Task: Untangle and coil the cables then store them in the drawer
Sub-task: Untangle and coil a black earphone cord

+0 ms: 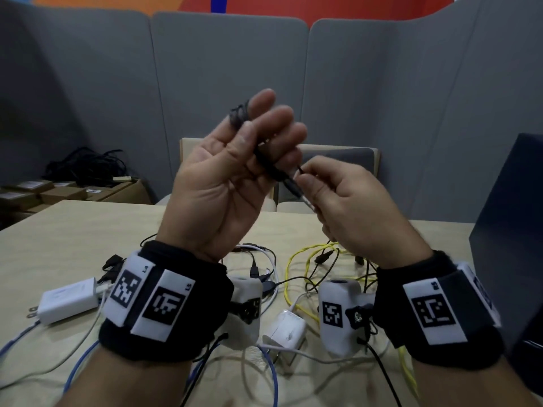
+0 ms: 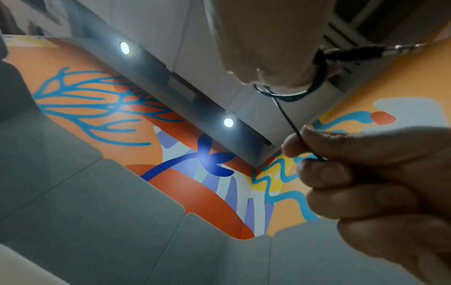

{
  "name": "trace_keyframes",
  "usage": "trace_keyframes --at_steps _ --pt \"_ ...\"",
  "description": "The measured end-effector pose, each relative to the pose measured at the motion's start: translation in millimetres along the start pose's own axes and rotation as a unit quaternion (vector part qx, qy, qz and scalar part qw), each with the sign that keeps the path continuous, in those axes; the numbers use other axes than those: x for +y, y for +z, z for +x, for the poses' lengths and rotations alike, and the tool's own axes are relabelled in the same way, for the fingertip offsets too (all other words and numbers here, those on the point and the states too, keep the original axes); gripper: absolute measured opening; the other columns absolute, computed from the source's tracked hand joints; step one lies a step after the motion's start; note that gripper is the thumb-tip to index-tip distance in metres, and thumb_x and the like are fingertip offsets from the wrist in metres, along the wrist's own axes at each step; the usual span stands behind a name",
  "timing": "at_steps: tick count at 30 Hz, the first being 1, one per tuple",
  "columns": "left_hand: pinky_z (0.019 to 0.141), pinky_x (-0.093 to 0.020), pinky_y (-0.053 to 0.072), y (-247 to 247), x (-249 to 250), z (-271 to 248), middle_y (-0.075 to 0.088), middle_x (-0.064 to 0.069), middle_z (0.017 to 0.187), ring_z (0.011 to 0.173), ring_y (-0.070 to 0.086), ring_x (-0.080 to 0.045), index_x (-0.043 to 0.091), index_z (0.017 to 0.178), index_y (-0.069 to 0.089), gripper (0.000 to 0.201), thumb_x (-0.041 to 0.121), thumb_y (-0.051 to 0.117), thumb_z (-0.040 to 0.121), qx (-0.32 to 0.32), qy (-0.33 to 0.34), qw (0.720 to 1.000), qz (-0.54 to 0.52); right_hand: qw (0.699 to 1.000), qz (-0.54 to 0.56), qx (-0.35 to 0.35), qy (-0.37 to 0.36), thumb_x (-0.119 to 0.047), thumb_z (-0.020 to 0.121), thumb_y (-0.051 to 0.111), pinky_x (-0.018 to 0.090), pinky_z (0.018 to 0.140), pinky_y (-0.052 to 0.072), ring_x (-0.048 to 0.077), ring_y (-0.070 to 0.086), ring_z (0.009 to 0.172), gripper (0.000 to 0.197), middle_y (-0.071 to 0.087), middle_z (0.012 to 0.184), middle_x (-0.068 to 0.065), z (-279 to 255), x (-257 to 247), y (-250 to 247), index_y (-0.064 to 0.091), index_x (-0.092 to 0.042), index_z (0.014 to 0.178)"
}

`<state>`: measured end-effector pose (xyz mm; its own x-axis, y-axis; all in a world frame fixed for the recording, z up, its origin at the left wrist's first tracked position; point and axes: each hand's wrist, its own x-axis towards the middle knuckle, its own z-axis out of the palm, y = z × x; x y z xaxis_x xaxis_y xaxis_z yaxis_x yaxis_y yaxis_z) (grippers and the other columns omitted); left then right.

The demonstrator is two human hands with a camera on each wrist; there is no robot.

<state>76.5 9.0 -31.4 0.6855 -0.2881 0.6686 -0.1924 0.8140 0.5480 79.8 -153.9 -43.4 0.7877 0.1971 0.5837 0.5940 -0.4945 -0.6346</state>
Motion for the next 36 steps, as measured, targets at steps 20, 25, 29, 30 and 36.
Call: trace_keyframes --at_steps 20,25,29,30,36 --pt "0.084 -0.024 0.053 -22 -13 8 0.07 -0.002 0.103 0.094 0.071 -0.016 0.01 0.143 0.04 0.049 -0.005 0.046 0.097 0.215 0.128 0.889 0.383 0.991 -0.085 -0.097 -0.036 -0.033 0.09 0.067 0.028 0.055 0.037 0.012 0.045 0.056 0.015 0.058 0.064 0.002 -11 -25 -13 0.069 -0.021 0.082" --pt "0.076 -0.027 0.055 -22 -22 4 0.071 -0.002 0.101 0.073 0.07 -0.017 0.017 0.136 0.05 0.044 -0.003 0.047 0.097 0.108 -0.017 0.877 0.468 0.992 -0.063 0.061 -0.089 -0.028 0.089 0.062 0.02 0.056 0.038 0.016 0.052 0.064 0.014 0.062 0.068 0.003 -9 -21 -22 0.068 -0.017 0.081" --pt "0.064 -0.026 0.048 -17 -20 -2 0.067 -0.005 0.076 0.058 0.056 -0.016 0.02 0.11 0.06 0.025 0.006 0.043 0.099 -0.006 -0.111 0.89 0.442 0.991 -0.047 0.095 -0.086 -0.019 0.093 0.062 0.027 0.06 0.039 0.022 0.05 0.067 0.015 0.061 0.07 0.011 -6 -14 -23 0.065 -0.021 0.079" --pt "0.062 -0.024 0.045 -16 -19 -3 0.065 -0.004 0.071 0.058 0.052 -0.015 0.016 0.107 0.061 0.022 0.012 0.043 0.097 -0.027 -0.123 0.893 0.432 0.991 -0.04 0.099 -0.083 -0.018 0.093 0.062 0.025 0.06 0.039 0.02 0.05 0.066 0.015 0.061 0.07 0.006 -6 -13 -23 0.065 -0.02 0.079" --pt "0.056 -0.019 0.036 -12 -21 -6 0.041 0.0 0.06 0.056 0.037 -0.01 0.004 0.098 0.063 0.032 0.023 0.038 0.094 -0.082 -0.154 0.902 0.394 0.984 -0.017 0.157 -0.087 -0.022 0.093 0.064 0.015 0.055 0.034 0.005 0.043 0.06 0.014 0.053 0.063 -0.003 -5 -12 -24 0.064 -0.019 0.079"
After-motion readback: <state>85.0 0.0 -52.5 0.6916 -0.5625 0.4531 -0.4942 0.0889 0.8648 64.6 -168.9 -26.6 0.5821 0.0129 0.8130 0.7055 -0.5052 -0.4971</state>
